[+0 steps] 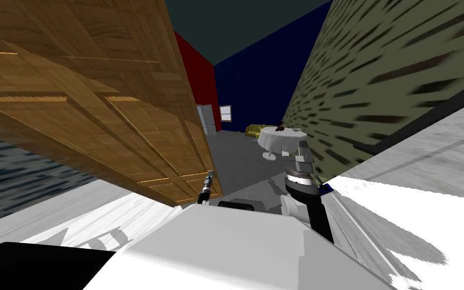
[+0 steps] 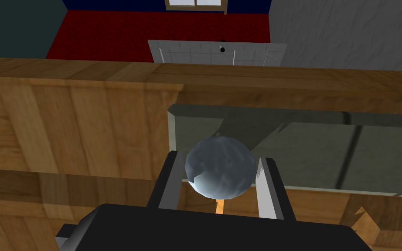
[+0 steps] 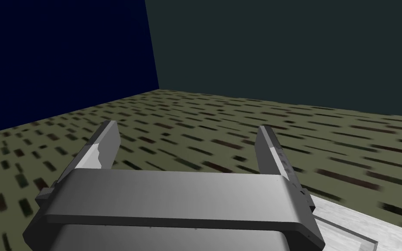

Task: Push the door open

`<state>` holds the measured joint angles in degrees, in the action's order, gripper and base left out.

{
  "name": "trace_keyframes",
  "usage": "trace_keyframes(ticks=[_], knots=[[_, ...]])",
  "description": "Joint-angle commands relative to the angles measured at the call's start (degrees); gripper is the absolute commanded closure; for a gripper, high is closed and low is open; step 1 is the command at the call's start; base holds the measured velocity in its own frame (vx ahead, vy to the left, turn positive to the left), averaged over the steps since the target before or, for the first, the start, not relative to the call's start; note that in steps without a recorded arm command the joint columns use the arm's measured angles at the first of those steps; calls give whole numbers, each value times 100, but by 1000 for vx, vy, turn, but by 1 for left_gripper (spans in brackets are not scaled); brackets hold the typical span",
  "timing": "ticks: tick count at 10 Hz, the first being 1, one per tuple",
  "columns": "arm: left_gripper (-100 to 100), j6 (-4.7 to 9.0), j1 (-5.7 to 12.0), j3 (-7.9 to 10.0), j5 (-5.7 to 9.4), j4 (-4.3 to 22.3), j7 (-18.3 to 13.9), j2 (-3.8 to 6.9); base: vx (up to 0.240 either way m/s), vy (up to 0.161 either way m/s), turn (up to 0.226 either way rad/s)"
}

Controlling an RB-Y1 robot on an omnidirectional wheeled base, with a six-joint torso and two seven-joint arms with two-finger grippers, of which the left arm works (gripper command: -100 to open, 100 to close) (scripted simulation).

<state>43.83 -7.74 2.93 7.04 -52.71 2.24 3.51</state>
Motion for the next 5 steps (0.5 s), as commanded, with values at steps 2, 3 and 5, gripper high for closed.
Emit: trace_keyframes(ticks=[2, 3, 5], knots=[[100, -82, 32, 222, 103, -122, 89, 12, 221, -50, 80], [100, -96, 47, 297, 142, -116, 110, 5, 214, -20, 90], [100, -123, 76, 441, 215, -104, 150, -24, 191, -50, 54]])
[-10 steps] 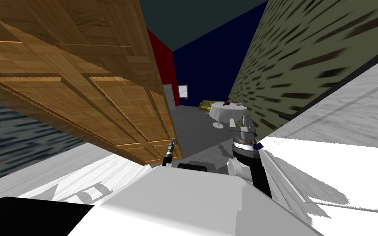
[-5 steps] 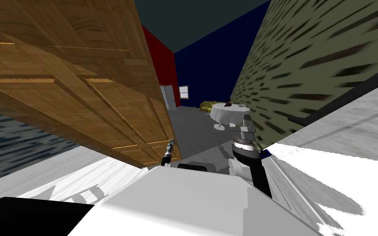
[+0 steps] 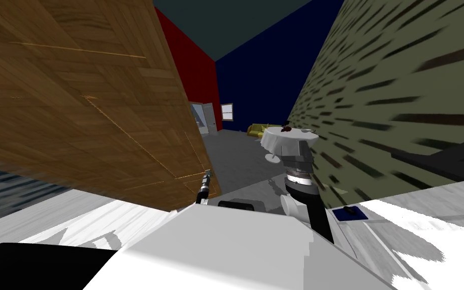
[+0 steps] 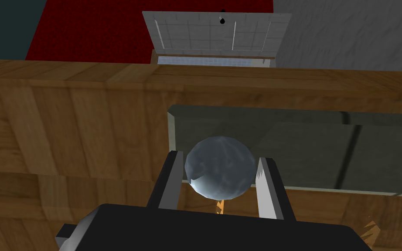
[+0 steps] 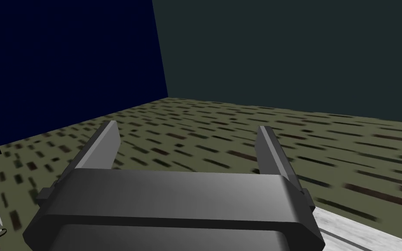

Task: Push the door open

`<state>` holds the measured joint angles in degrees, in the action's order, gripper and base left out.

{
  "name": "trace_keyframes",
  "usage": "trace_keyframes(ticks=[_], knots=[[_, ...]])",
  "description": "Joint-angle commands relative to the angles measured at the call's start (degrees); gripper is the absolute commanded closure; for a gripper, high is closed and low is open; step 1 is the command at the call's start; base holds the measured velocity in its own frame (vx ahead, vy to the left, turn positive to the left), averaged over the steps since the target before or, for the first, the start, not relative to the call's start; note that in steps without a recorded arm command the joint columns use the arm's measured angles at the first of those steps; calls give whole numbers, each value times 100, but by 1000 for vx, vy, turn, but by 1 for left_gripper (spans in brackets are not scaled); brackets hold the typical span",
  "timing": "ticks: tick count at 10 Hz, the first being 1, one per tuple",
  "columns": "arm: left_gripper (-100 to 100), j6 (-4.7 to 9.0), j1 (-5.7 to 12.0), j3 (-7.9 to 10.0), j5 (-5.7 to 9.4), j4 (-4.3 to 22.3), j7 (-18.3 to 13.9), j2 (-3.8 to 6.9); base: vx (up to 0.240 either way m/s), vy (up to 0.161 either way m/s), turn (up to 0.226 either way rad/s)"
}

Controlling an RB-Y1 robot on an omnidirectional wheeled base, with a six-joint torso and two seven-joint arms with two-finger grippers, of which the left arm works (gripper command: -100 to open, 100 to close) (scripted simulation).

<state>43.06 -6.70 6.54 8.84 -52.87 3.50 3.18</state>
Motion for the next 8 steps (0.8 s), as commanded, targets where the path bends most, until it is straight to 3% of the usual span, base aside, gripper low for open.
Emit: trace_keyframes(ticks=[1, 3, 4, 8], knots=[[100, -59, -15, 144, 68, -83, 42, -13, 182, -67, 91], [100, -82, 10, 267, 131, -73, 76, -69, 183, -57, 82], [100, -119, -35, 206, 102, -101, 71, -73, 82, -19, 27], [100, -107, -33, 457, 235, -99, 142, -1, 180, -24, 48]])
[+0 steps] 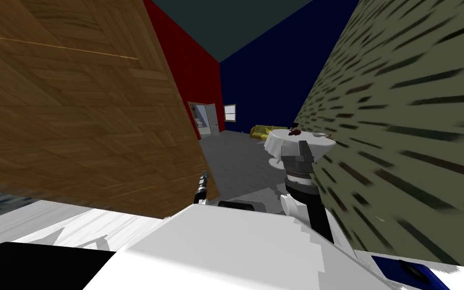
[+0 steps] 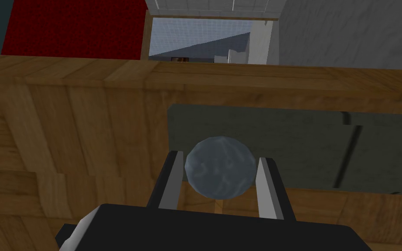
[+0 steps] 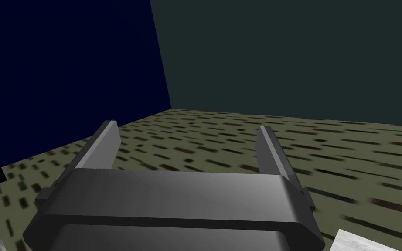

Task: Push the door open

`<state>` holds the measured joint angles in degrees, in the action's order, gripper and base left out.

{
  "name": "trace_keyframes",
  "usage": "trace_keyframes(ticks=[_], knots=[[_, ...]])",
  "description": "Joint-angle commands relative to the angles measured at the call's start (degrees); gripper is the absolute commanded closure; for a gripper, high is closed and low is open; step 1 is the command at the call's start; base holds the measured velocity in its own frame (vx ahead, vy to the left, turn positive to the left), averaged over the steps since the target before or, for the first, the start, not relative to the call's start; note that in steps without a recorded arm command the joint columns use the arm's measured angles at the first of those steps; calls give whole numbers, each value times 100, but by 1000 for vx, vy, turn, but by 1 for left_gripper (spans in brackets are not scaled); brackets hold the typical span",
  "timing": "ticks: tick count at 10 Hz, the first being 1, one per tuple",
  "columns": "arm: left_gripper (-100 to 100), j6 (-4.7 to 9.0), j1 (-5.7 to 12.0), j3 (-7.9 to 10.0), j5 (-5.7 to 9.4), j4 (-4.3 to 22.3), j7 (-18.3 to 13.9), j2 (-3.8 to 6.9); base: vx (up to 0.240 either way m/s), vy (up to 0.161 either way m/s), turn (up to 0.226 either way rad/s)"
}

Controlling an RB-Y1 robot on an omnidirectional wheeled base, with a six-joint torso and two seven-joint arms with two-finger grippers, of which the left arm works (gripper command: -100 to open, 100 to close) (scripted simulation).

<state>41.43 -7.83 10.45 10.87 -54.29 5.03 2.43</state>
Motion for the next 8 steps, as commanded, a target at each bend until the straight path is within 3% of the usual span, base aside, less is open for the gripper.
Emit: trace_keyframes(ticks=[1, 5, 8], knots=[[100, 61, 78, 134, 69, 45, 10, 80, 210, -11, 45], [100, 83, 75, 416, 219, 58, 94, 44, 213, -10, 60], [100, 98, 73, 609, 322, 67, 152, -43, 250, -39, 80]])
